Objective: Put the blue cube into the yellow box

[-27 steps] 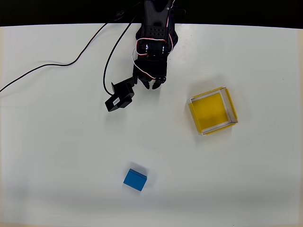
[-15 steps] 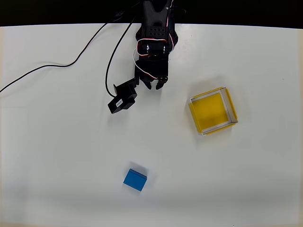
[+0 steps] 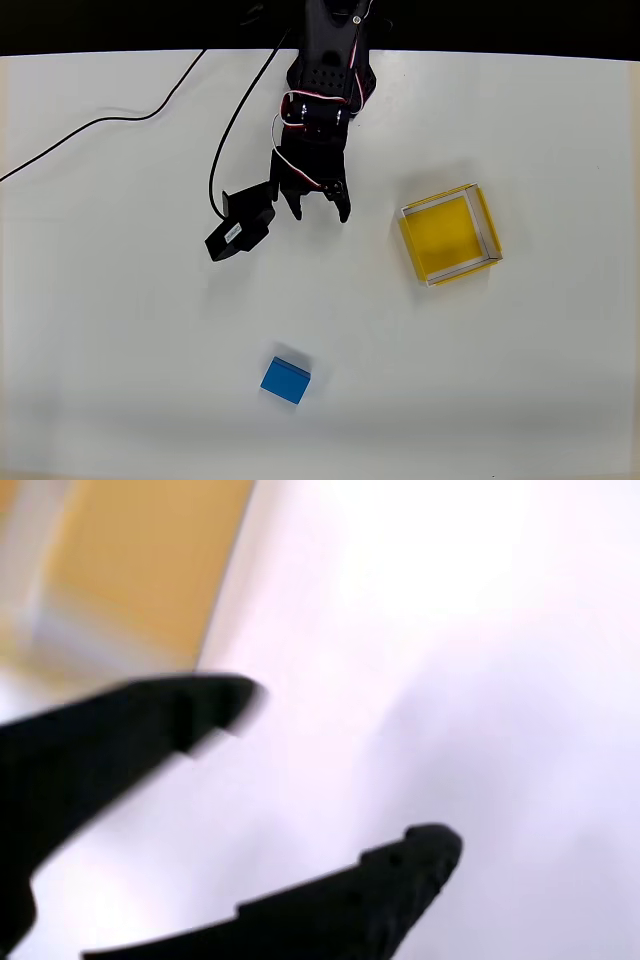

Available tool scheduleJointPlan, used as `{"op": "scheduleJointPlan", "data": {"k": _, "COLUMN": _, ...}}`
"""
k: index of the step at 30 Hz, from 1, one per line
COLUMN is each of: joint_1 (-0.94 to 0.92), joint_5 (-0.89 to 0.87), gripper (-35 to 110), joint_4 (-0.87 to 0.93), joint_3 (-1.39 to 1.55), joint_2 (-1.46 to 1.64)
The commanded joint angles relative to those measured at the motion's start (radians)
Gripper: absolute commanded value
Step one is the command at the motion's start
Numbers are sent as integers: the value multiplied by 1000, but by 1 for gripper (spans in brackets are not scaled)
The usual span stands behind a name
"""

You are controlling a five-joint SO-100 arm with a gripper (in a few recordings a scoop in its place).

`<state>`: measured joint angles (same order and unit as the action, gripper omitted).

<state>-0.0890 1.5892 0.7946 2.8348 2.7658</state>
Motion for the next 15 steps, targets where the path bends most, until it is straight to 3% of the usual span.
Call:
{"op": "scheduleJointPlan", "data": {"k": 1, "joint_1": -67, "joint_5": -115, "gripper": 51, "joint_4": -192, "joint_3": -255, "joint_2": -161}}
{"op": "scheduleJointPlan", "data": {"k": 6, "joint_1": -104, "joint_5": -175, "gripper": 53, "joint_4": -440, "joint_3": -353, "joint_2": -408}}
{"op": "scheduleJointPlan", "data": {"k": 15, "joint_1": -143, "joint_5": -379, "gripper": 53, "joint_4": -333, "joint_3": -769, "joint_2": -831}}
